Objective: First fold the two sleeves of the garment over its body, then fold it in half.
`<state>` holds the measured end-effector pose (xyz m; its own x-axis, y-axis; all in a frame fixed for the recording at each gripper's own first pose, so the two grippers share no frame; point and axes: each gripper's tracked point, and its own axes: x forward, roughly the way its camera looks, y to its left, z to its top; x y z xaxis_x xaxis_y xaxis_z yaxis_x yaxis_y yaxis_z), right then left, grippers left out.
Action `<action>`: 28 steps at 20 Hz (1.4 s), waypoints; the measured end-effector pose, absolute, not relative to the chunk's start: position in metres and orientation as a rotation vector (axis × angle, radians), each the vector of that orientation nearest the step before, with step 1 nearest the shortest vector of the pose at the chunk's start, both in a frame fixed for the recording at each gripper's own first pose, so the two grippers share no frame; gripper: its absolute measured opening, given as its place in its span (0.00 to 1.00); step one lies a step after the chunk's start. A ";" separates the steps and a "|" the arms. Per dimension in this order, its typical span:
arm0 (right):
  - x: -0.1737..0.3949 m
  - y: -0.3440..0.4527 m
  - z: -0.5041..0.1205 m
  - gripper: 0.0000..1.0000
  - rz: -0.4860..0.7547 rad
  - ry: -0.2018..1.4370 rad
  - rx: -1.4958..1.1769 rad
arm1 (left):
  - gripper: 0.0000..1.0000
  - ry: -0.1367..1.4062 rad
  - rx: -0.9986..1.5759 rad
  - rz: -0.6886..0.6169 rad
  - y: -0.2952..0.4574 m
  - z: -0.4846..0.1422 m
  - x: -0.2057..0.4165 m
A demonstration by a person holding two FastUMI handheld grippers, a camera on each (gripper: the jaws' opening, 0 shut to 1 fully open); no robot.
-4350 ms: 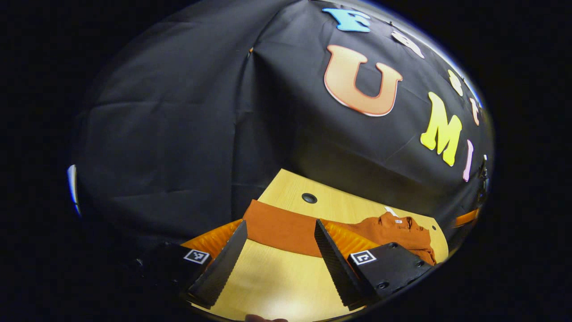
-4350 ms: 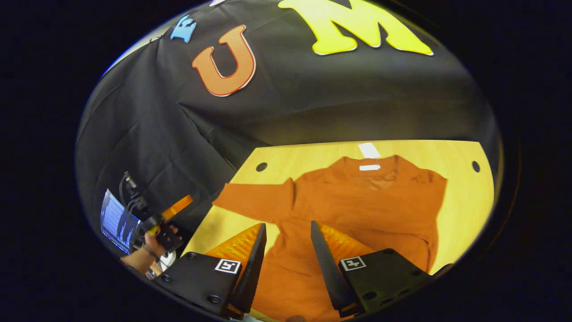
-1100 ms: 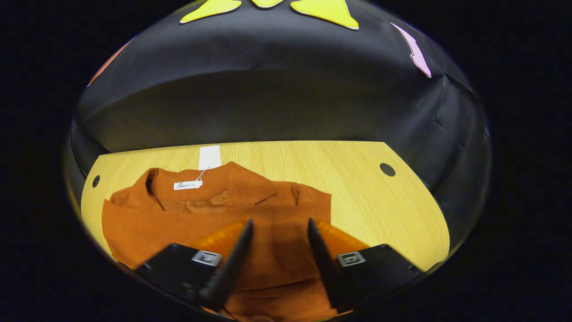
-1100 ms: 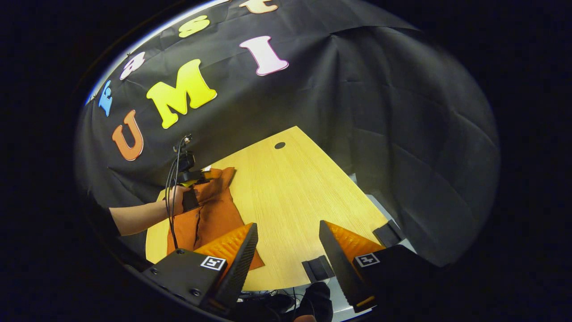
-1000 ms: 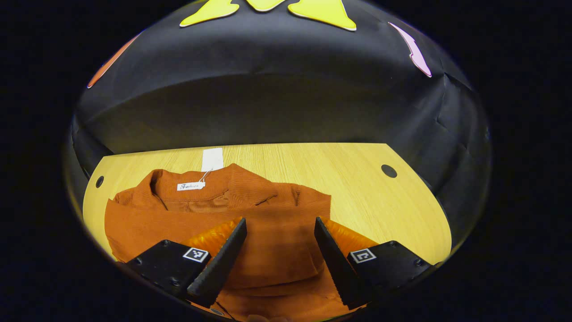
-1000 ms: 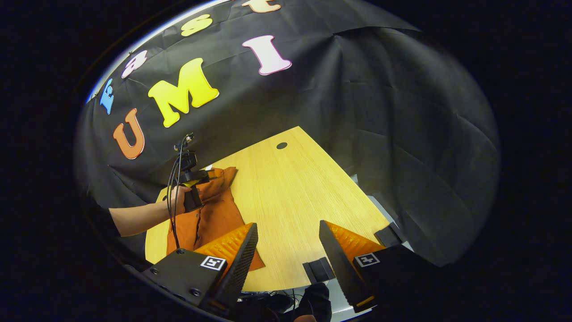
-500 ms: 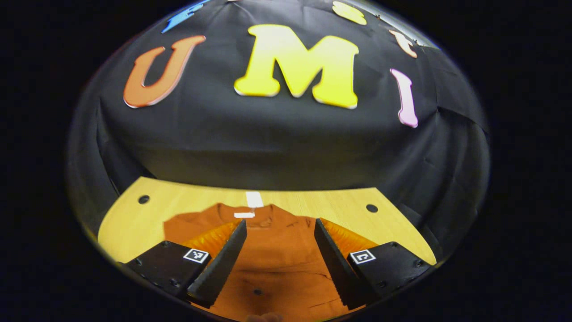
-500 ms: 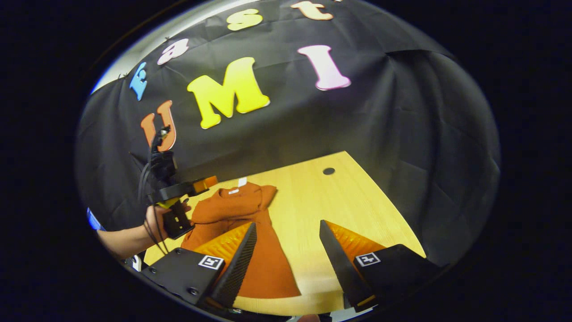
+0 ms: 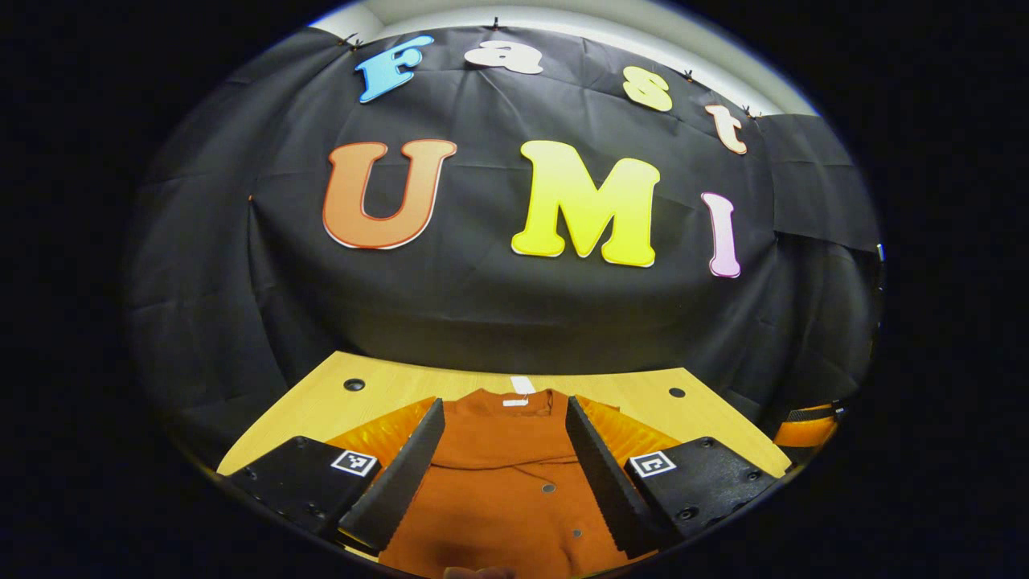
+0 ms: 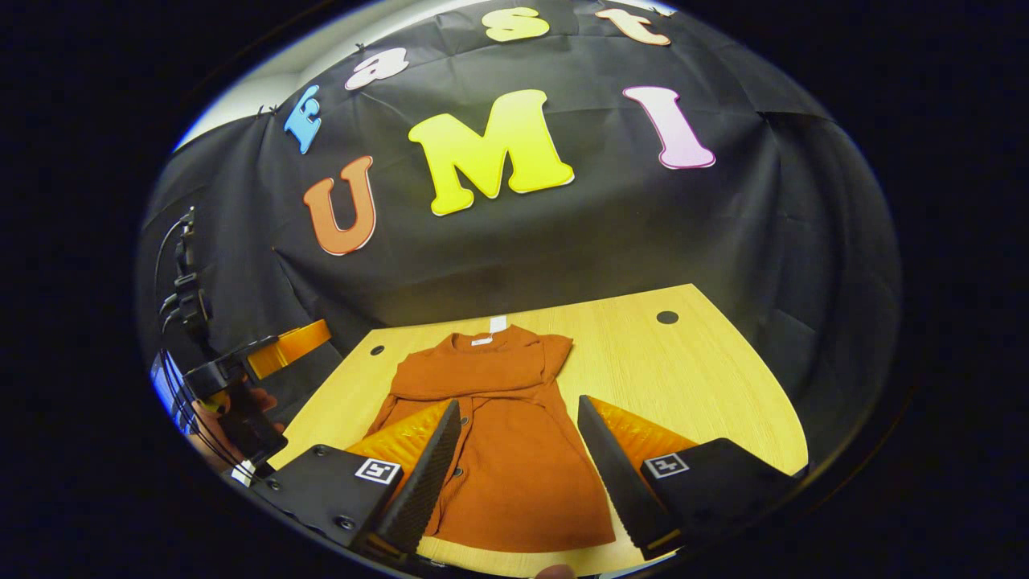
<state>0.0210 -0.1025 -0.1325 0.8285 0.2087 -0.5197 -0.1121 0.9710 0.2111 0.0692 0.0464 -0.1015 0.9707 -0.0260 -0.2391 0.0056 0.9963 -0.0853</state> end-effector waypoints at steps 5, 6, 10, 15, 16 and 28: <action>0.002 -0.116 -0.154 0.95 0.171 0.591 0.065 | 0.98 0.374 -0.159 -0.019 0.082 -0.156 0.025; -0.004 -0.123 -0.163 0.95 0.170 0.618 0.045 | 0.98 0.403 -0.172 -0.014 0.091 -0.168 0.015; -0.027 -0.146 -0.204 0.95 0.143 0.730 0.040 | 0.99 0.520 -0.138 -0.019 0.114 -0.214 -0.025; -0.055 -0.178 -0.251 0.95 0.124 0.825 -0.057 | 0.99 0.699 -0.148 -0.072 0.122 -0.271 -0.078; -0.060 -0.183 -0.260 0.95 0.122 0.847 -0.066 | 0.99 0.738 -0.164 -0.090 0.120 -0.284 -0.086; -0.093 -0.200 -0.350 0.95 0.033 1.022 -0.047 | 0.96 0.907 -0.380 -0.028 0.136 -0.352 -0.127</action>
<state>-0.0932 -0.2004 -0.3499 0.5216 0.0050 -0.8532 -0.0494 0.9985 -0.0244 -0.1266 0.1357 -0.3515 0.6202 -0.1827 -0.7629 -0.1354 0.9330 -0.3335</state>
